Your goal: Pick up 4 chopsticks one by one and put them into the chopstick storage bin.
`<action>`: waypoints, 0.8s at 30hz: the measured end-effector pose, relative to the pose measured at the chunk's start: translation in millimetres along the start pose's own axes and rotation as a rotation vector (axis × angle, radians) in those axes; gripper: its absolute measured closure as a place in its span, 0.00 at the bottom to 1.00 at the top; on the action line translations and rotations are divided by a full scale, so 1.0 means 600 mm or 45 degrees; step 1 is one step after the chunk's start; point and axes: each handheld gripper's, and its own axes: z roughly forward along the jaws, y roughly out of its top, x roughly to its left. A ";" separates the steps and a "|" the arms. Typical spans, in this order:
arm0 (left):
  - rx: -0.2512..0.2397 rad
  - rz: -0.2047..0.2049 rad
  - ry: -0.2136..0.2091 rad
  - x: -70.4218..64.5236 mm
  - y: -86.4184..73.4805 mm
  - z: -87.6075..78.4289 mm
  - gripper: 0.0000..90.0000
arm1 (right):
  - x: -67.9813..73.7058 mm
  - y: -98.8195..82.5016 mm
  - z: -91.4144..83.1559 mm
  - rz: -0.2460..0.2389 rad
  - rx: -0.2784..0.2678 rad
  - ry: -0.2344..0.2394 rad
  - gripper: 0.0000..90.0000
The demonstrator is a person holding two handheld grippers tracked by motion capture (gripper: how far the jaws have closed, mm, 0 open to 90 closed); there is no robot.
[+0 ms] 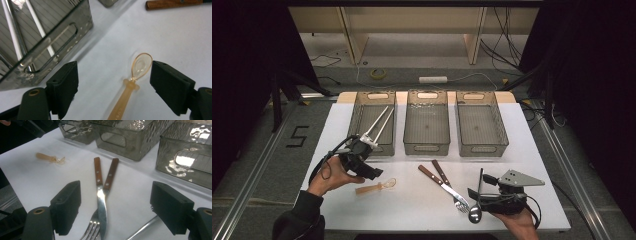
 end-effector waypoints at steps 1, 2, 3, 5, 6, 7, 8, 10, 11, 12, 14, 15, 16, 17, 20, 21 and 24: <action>0.000 -0.007 0.000 -0.001 -0.002 0.001 0.25 | 0.000 0.000 0.000 0.000 -0.002 0.000 0.29; 0.006 -0.006 -0.006 -0.001 -0.003 0.002 0.25 | 0.000 0.000 0.000 0.001 -0.002 0.001 0.29; 0.013 -0.007 -0.011 -0.001 -0.005 0.004 0.25 | 0.000 0.000 -0.001 0.002 -0.003 0.001 0.29; 0.029 -0.006 -0.011 -0.001 -0.009 0.008 0.25 | 0.000 -0.001 0.000 0.000 -0.003 0.002 0.29; 0.040 0.000 -0.008 -0.001 -0.010 0.009 0.25 | 0.000 -0.001 0.000 0.000 -0.001 0.002 0.29; 0.052 0.008 -0.002 -0.001 -0.012 0.011 0.24 | 0.000 -0.001 0.000 0.002 -0.001 0.002 0.29; 0.058 0.004 -0.003 -0.001 -0.014 0.013 0.24 | 0.000 0.000 0.000 0.002 -0.001 0.004 0.29; 0.074 0.014 -0.009 -0.001 -0.017 0.016 0.24 | 0.000 0.000 0.000 0.000 -0.002 0.005 0.29; 0.078 0.010 -0.010 -0.002 -0.018 0.018 0.24 | 0.000 0.000 0.000 0.001 -0.001 0.004 0.29; 0.089 0.015 -0.008 -0.002 -0.019 0.020 0.24 | 0.000 0.000 -0.001 0.001 -0.002 0.004 0.29; 0.104 0.015 -0.002 -0.003 -0.022 0.024 0.23 | 0.000 -0.001 -0.001 0.002 -0.005 0.004 0.29; 0.111 0.020 -0.003 -0.004 -0.023 0.025 0.23 | 0.000 -0.001 -0.001 0.001 -0.006 0.004 0.29; 0.120 0.021 -0.008 -0.005 -0.025 0.027 0.23 | 0.000 -0.001 -0.001 0.001 -0.006 0.004 0.29; 0.123 0.018 -0.012 -0.006 -0.026 0.029 0.23 | 0.000 0.000 -0.001 0.002 -0.006 0.004 0.29; 0.153 0.025 -0.011 -0.007 -0.031 0.034 0.23 | 0.000 0.000 0.000 -0.004 -0.001 0.006 0.29; 0.167 0.031 -0.009 -0.006 -0.032 0.036 0.23 | 0.001 0.000 0.000 -0.004 -0.003 0.005 0.29; 0.194 0.029 0.000 -0.007 -0.037 0.042 0.23 | 0.001 0.000 0.000 -0.003 -0.002 0.005 0.29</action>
